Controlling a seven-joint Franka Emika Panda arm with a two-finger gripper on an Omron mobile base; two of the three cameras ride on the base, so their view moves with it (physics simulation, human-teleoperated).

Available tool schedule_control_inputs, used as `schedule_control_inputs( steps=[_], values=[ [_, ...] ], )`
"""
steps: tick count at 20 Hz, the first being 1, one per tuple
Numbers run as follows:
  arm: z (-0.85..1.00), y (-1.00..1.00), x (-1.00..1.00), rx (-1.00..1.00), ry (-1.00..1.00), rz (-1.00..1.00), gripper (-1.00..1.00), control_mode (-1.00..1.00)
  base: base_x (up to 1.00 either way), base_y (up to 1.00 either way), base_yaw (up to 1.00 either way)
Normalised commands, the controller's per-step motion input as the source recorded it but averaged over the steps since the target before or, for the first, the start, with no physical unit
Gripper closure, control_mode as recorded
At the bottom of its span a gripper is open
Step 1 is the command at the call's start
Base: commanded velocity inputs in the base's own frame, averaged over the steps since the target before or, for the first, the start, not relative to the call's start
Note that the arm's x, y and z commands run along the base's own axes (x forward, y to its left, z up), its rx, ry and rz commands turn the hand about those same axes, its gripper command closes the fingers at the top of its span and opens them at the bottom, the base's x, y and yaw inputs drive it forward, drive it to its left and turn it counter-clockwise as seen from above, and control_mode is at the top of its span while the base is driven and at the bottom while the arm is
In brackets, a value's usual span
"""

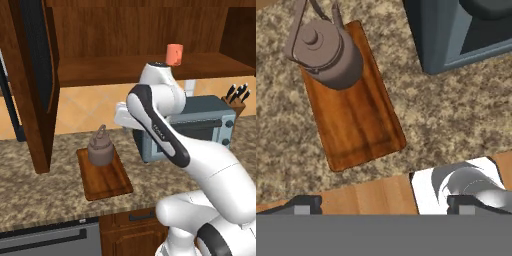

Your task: Pick the kettle from the counter and place it on the tray. Then pick the mug from the cabinet and place it on the tray. Then close the cabinet doors.

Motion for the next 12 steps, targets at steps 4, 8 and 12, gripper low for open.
schedule_control_inputs(
  steps=[4, 8, 12],
  values=[
    [0.49, -0.86, -0.54, -0.19, -0.13, 0.08, -1.00, -1.00, 0.00, 0.00, 0.00],
    [0.67, -0.92, -0.41, -0.18, -0.07, 0.04, -1.00, -1.00, 0.00, 0.00, 0.00],
    [0.59, -0.97, -0.36, -0.09, -0.07, 0.02, -1.00, -1.00, 0.00, 0.00, 0.00]
  ],
)
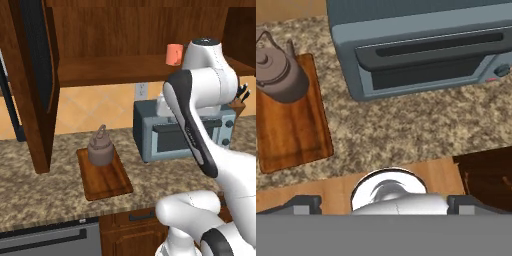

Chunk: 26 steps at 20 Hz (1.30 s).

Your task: Pick the kettle from the counter and place it on the tray. Then pick the mug from the cabinet and place it on the tray. Then close the cabinet doors.

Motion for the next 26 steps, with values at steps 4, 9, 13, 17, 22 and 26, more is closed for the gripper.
schedule_control_inputs(
  steps=[4, 9, 13, 17, 22, 26],
  values=[
    [0.33, -0.94, -0.13, 0.00, -0.07, 0.00, -1.00, -1.00, 0.00, 0.00, 0.00],
    [0.01, -0.70, 0.00, 0.00, -0.02, 0.00, -1.00, -1.00, 0.00, 0.00, 0.00],
    [0.20, -0.21, 0.03, 0.06, -0.04, 0.05, -1.00, -1.00, 0.00, 0.00, 0.00],
    [0.56, -0.04, 0.49, 0.01, -0.34, 0.01, -1.00, -1.00, 0.00, 0.00, 0.00],
    [0.46, 0.02, 0.71, -0.02, -0.57, 0.00, -1.00, -1.00, 0.00, 0.00, 0.00],
    [0.00, 0.04, 0.67, 0.00, -0.10, 0.00, -1.00, -1.00, 0.00, 0.00, 0.00]
  ],
)
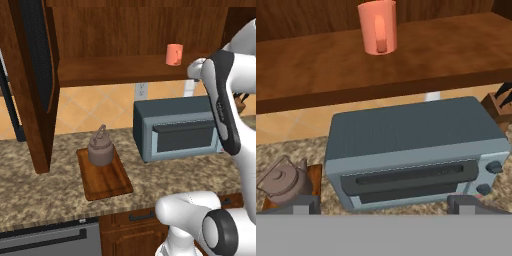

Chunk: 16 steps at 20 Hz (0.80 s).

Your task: Pick the kettle from the counter and place it on the tray. Then pick the mug from the cabinet and place it on the tray. Then close the cabinet doors.

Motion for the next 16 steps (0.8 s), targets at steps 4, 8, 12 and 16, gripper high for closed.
schedule_control_inputs(
  steps=[4, 8, 12, 16],
  values=[
    [0.00, 0.04, 0.69, 0.00, 0.09, 0.00, -1.00, -1.00, 0.00, 0.00, 0.00],
    [0.00, 0.00, 0.47, 0.00, 0.00, 0.00, -1.00, -1.00, 0.00, 0.00, 0.00],
    [0.03, 0.00, 0.45, 0.00, 0.00, 0.00, -1.00, -1.00, 0.00, 0.00, 0.00],
    [0.06, -0.01, 0.47, 0.00, 0.00, 0.00, -1.00, -1.00, 0.00, 0.00, 0.00]
  ],
)
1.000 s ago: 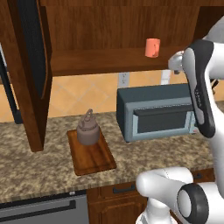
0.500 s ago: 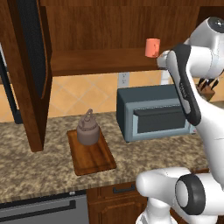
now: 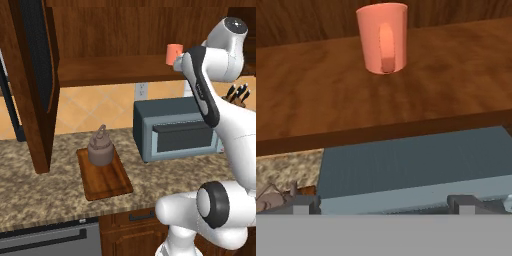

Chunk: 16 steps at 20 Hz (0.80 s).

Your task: Pick the kettle from the counter and place it on the tray. Then pick the mug from the cabinet and place it on the tray. Then close the cabinet doors.

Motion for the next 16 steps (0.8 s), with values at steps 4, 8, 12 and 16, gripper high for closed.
schedule_control_inputs(
  steps=[4, 8, 12, 16],
  values=[
    [0.16, -0.05, 0.56, 0.00, 0.00, 0.00, -1.00, -1.00, 0.00, 0.00, 0.00],
    [0.24, -0.09, 0.55, 0.00, 0.00, 0.00, -1.00, -1.00, 0.00, 0.00, 0.00],
    [0.03, -0.06, 0.53, 0.00, -0.04, 0.00, -1.00, -1.00, 0.00, 0.00, 0.00],
    [0.00, -0.02, 0.43, 0.00, -0.02, 0.00, -1.00, -1.00, 0.00, 0.00, 0.00]
  ],
)
